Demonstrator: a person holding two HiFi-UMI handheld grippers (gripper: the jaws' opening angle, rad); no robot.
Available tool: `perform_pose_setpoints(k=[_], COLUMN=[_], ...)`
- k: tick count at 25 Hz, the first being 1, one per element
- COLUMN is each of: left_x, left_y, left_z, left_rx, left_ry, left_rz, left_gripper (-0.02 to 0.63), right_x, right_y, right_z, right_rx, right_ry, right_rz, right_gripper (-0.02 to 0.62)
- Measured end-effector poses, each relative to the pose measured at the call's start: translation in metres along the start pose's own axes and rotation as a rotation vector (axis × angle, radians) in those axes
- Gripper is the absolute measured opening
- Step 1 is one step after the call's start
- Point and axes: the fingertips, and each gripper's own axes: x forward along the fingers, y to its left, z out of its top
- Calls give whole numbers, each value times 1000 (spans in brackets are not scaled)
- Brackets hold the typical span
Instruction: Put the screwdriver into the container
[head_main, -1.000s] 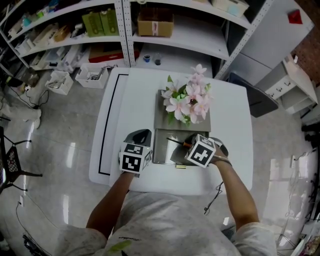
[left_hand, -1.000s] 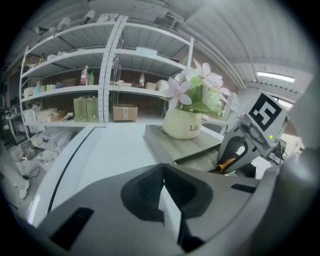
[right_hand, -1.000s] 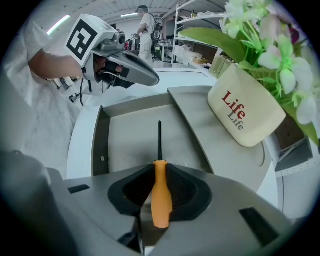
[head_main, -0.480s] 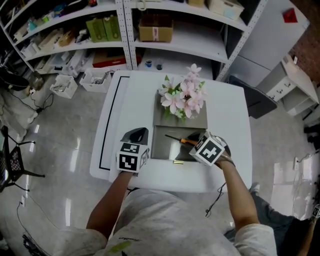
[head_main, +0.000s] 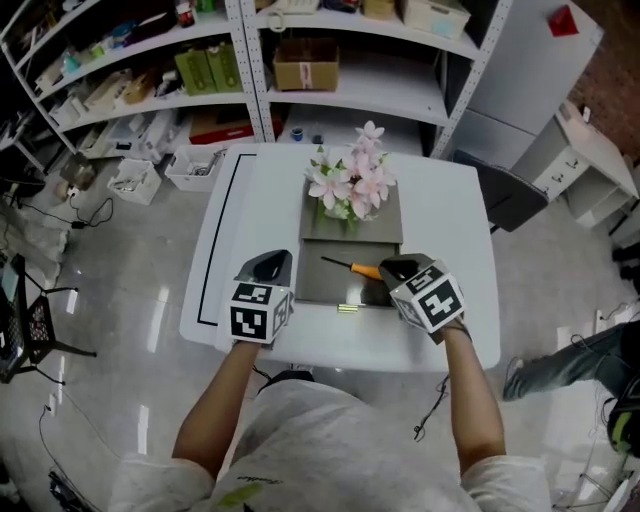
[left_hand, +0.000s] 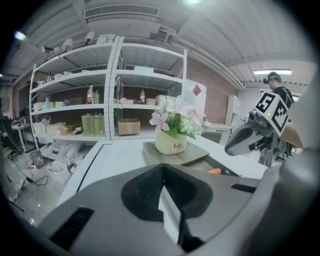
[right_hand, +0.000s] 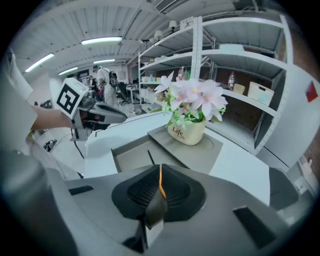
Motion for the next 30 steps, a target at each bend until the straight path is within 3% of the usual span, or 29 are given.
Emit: perform_pose_setpoints(k=[15, 30], left_x=[-31, -48], left_y=[-44, -64], left_z=[15, 9], left_rx=[33, 55], left_ry=[-69, -70], left_rz=[28, 33], left_gripper=[5, 5], right_x=[-81, -100], right_y=[-7, 0], right_z=[-1, -19], right_rx=[220, 254], right_ry=[-331, -370], right_rz=[-136, -159], right_gripper=[5, 5])
